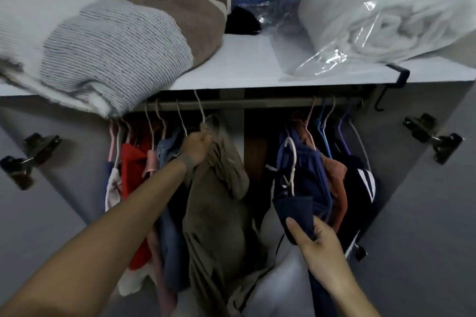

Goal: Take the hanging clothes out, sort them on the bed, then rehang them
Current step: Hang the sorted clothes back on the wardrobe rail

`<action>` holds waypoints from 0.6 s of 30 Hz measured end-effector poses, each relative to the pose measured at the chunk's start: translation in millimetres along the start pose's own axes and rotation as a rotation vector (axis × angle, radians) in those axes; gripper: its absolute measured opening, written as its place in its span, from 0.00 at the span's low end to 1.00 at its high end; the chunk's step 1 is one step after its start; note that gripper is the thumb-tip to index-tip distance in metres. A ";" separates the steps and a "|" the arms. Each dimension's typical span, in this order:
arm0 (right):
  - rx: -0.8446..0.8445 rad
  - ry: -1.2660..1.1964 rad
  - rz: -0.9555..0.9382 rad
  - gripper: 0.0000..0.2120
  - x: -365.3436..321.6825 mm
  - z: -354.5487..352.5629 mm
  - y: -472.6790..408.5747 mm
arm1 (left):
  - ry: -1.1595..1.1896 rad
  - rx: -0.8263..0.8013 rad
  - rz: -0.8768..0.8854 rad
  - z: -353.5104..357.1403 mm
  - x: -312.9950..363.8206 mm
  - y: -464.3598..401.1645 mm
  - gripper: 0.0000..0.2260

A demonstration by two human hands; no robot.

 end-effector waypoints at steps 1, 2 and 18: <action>-0.032 -0.002 0.004 0.12 -1.9 0.2 -13.0 | -0.038 0.028 -0.056 -2.3 -4.9 -14.2 0.17; -0.061 0.004 0.007 0.13 -2.6 0.1 -24.9 | -0.082 0.051 -0.122 -3.9 -12.7 -26.8 0.17; -0.133 0.091 -0.100 0.19 -45.3 78.2 -128.4 | -0.747 -0.033 -0.101 3.4 -61.1 -27.4 0.14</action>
Point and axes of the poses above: each hand's wrist, its own y-axis away from the middle knuckle, its own z-axis out of the palm, x = y × z, the point moved 7 cm from there along -y, towards the middle knuckle, and after that the axes turned 2 degrees about -x, right-handed, at the moved point
